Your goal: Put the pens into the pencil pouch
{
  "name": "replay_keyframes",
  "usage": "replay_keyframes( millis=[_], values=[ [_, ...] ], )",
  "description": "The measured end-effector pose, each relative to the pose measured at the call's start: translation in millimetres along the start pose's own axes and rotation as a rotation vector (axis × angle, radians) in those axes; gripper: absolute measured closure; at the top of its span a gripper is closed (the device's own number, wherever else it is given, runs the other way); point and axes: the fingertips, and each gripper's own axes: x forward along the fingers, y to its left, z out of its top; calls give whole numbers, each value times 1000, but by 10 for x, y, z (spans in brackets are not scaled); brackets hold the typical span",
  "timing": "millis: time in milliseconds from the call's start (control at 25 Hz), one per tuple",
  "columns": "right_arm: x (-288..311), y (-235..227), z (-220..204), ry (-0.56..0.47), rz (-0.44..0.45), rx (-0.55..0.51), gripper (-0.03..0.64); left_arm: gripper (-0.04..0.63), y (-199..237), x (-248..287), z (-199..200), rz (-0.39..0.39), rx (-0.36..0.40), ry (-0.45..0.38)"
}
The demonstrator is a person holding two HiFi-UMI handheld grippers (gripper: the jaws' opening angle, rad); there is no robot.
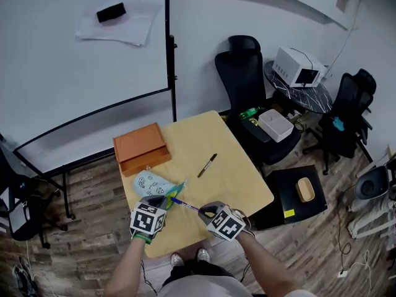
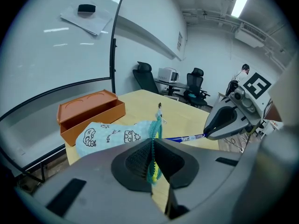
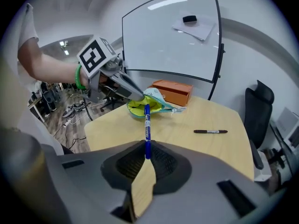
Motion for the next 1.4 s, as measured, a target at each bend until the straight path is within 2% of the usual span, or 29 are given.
replay_keyframes(
  millis=[200,560,960,1240,1400],
  values=[
    [210,-9,89,45,6,30,580,575,-76,-38,10,-12,-37,-20],
    [474,-8,523,63,18,10,580,575,-260,-164,68,-62,-72,-71],
    [636,99,845,24,41,-21,578,575,-328,-336,166,-117,-139,-136],
    [627,139,971,-31,28,-48,572,575,-194,-435,222,-120,-176,-168],
    [502,160,1055,-88,30,-42,503,575,-101,-473,306,-128,-198,-194]
  ],
)
